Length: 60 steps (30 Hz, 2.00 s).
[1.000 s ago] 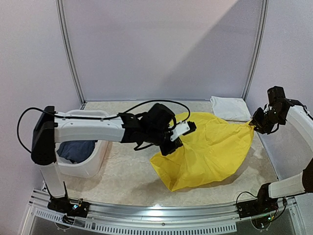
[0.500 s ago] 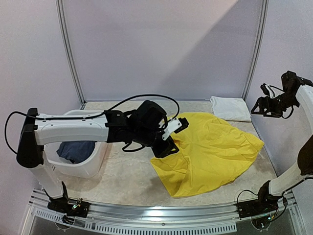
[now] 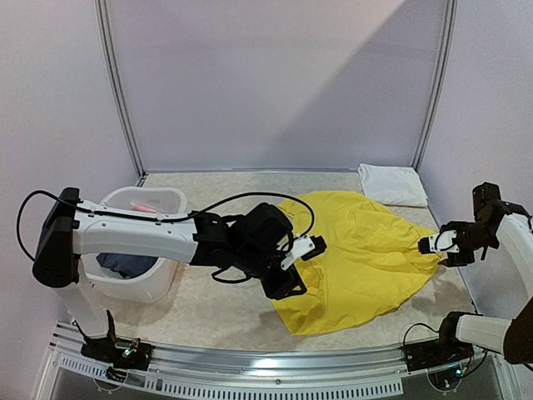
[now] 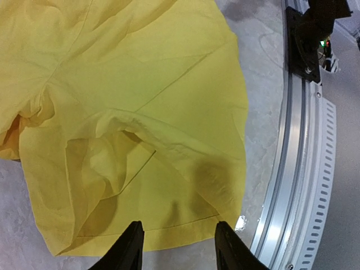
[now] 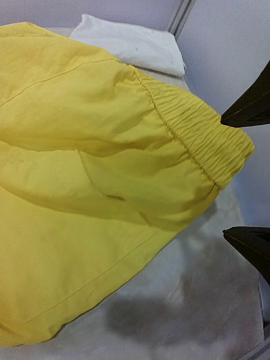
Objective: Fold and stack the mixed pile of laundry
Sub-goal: Pick up the crumpled shorts from the center of the board.
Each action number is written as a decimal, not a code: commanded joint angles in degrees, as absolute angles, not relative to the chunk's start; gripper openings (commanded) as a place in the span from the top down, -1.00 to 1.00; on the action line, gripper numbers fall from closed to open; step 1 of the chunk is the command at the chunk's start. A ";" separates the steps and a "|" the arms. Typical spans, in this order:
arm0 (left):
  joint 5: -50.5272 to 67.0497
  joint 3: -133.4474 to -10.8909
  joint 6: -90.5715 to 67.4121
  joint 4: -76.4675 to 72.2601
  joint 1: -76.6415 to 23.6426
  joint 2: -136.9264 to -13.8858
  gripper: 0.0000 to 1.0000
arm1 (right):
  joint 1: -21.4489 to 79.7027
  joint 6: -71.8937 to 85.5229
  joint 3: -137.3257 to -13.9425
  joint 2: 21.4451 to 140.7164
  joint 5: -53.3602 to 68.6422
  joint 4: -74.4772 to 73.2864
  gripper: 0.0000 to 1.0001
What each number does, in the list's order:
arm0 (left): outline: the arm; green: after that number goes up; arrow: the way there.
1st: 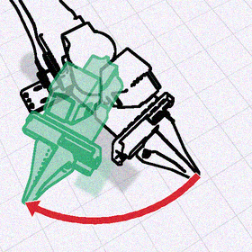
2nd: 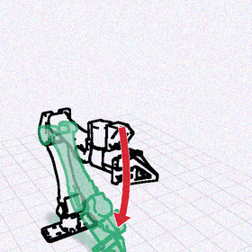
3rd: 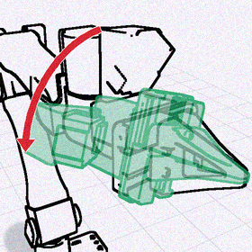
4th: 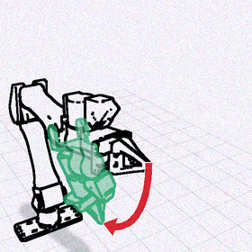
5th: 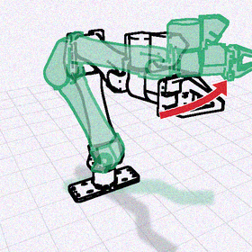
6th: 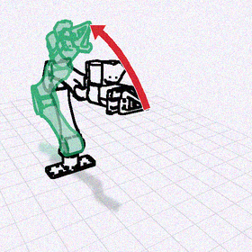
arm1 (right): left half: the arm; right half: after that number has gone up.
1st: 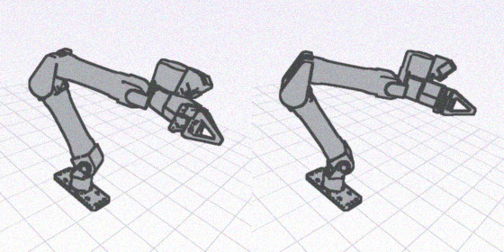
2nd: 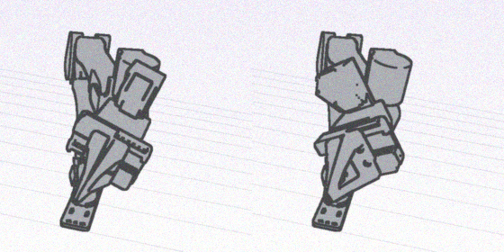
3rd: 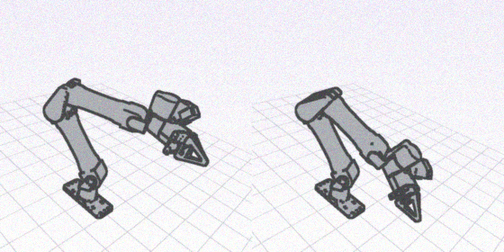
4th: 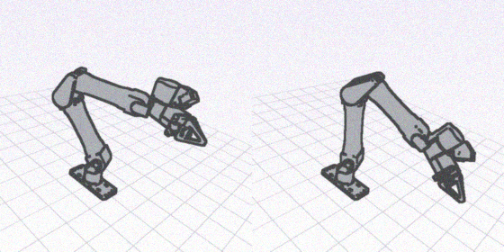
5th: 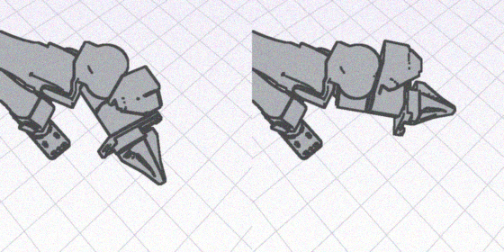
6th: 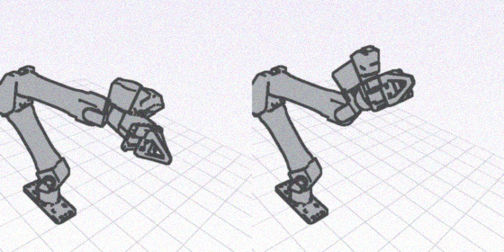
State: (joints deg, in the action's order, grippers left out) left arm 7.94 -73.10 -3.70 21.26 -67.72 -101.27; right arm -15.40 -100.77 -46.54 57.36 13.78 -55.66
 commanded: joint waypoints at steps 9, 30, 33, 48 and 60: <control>7.77 -67.65 -6.27 16.34 -68.38 -100.04 0.12 | -17.40 -136.11 -40.18 58.44 7.96 -38.17 -0.09; 6.51 -66.39 -6.79 17.20 -68.29 -98.31 0.12 | -23.47 -143.94 -27.45 66.56 17.43 -2.97 0.50; 6.63 -66.77 -6.86 17.17 -68.34 -98.39 0.11 | -23.90 -142.68 -29.17 63.33 22.14 -9.76 0.83; 15.12 -67.82 -16.75 10.17 -68.72 -106.45 0.02 | -22.56 -135.30 -43.94 49.46 22.18 -55.76 1.00; 16.25 -71.28 -20.89 15.63 -69.04 -113.58 -0.01 | -22.46 -132.59 -41.57 47.81 21.91 -54.49 1.00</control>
State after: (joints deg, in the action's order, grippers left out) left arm 15.46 -69.56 -19.33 13.21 -68.10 -112.05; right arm -22.81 -114.76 -42.17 48.29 21.56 -53.32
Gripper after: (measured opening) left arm 0.498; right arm 0.058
